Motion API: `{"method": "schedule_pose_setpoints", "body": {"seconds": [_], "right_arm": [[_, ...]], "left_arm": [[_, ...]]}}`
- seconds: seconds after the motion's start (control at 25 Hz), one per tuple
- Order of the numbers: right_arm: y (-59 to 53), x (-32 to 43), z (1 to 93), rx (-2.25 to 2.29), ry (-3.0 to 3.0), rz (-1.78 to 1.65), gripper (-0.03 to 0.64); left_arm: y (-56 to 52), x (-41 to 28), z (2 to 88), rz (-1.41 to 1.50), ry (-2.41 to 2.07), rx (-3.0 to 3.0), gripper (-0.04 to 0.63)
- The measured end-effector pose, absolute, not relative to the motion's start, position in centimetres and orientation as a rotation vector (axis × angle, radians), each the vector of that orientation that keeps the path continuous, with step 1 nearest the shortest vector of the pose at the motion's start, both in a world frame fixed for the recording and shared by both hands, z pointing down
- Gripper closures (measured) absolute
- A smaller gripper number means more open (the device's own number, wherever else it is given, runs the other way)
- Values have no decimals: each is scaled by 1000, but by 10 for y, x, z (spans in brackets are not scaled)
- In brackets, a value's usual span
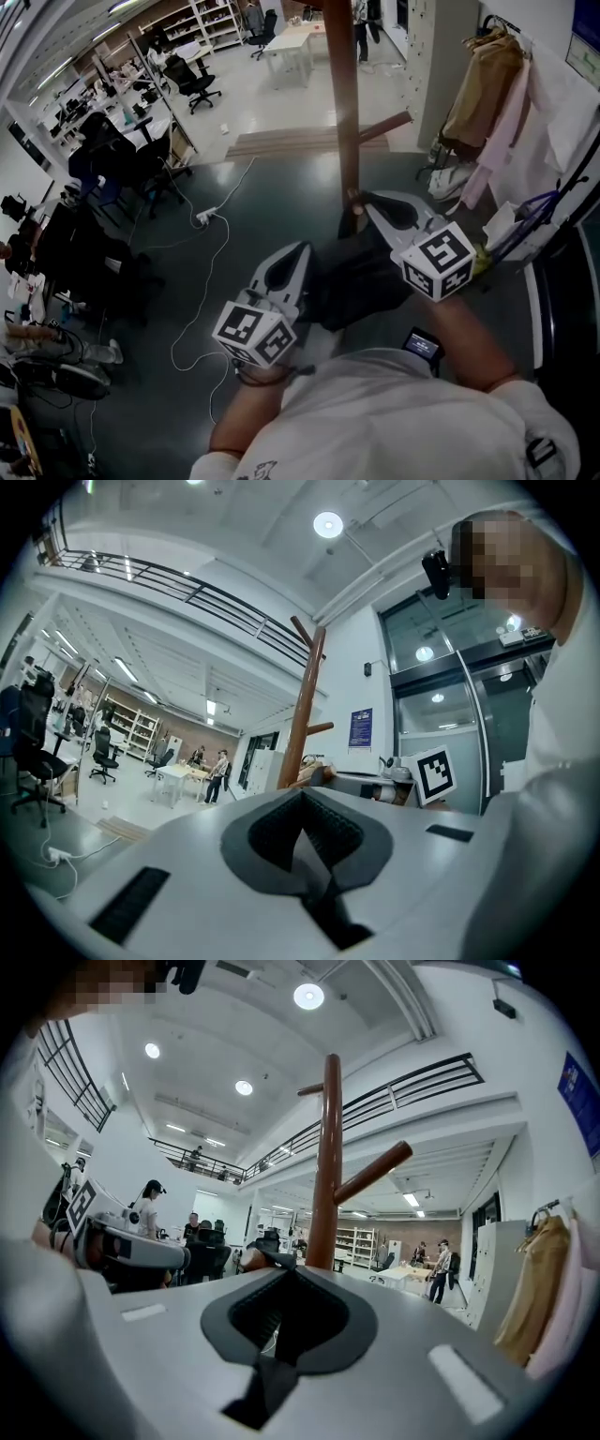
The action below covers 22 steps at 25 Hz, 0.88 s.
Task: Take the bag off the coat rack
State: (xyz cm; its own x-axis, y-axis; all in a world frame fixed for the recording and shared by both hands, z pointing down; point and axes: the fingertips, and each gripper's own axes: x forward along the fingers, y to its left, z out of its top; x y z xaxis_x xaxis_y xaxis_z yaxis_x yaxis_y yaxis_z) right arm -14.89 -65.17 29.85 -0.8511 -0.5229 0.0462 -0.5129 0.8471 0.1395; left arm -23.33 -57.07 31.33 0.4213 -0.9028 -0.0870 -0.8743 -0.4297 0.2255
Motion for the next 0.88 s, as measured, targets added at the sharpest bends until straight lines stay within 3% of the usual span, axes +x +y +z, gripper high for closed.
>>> {"method": "schedule_pose_setpoints", "body": {"seconds": [0.88], "right_arm": [[-494,-127,335,1155,-2901,3,595]], "left_arm": [[-429,-245,344,-217,-1367,2610,594]]}}
